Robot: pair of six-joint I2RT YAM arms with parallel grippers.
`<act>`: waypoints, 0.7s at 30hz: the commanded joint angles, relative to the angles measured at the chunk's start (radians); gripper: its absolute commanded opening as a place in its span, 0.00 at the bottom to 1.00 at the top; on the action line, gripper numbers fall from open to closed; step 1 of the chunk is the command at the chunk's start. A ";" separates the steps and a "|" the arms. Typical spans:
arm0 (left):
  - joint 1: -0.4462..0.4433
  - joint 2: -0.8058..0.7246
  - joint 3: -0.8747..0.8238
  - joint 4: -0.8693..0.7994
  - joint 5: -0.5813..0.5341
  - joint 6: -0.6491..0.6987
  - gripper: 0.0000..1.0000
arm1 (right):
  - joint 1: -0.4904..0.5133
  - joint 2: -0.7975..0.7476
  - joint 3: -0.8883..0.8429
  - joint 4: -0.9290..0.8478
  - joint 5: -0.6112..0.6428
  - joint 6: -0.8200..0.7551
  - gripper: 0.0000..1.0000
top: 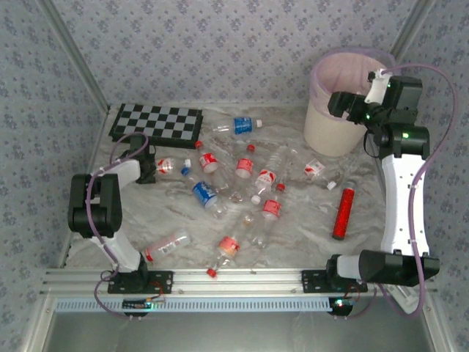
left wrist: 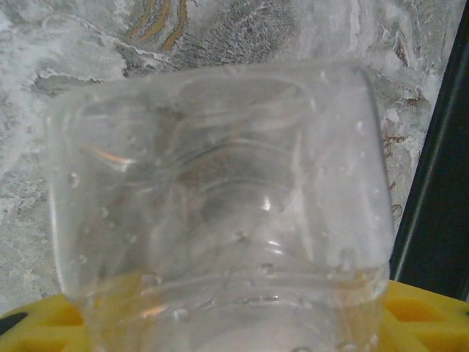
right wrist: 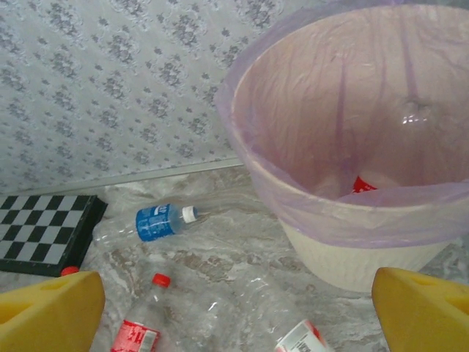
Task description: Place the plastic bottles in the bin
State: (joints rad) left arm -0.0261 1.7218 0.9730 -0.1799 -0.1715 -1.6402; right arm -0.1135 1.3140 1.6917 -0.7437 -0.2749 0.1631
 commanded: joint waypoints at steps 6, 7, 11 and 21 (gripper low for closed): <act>0.004 -0.178 0.050 -0.148 -0.050 0.130 0.54 | 0.055 -0.055 -0.045 0.007 -0.235 0.026 0.96; 0.004 -0.204 0.059 -0.155 -0.045 0.169 0.53 | 0.076 -0.053 -0.054 0.006 -0.275 0.023 0.96; 0.000 -0.281 0.110 -0.113 0.083 0.426 0.46 | 0.175 -0.022 -0.070 -0.024 -0.405 -0.013 0.95; -0.280 -0.265 0.283 -0.111 0.675 0.828 0.44 | 0.459 0.203 -0.003 -0.115 -0.452 -0.045 0.82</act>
State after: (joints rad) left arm -0.2375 1.4651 1.2884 -0.3122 0.3000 -0.8997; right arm 0.3019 1.4845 1.6501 -0.8185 -0.6804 0.1184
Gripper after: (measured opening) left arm 0.502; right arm 0.822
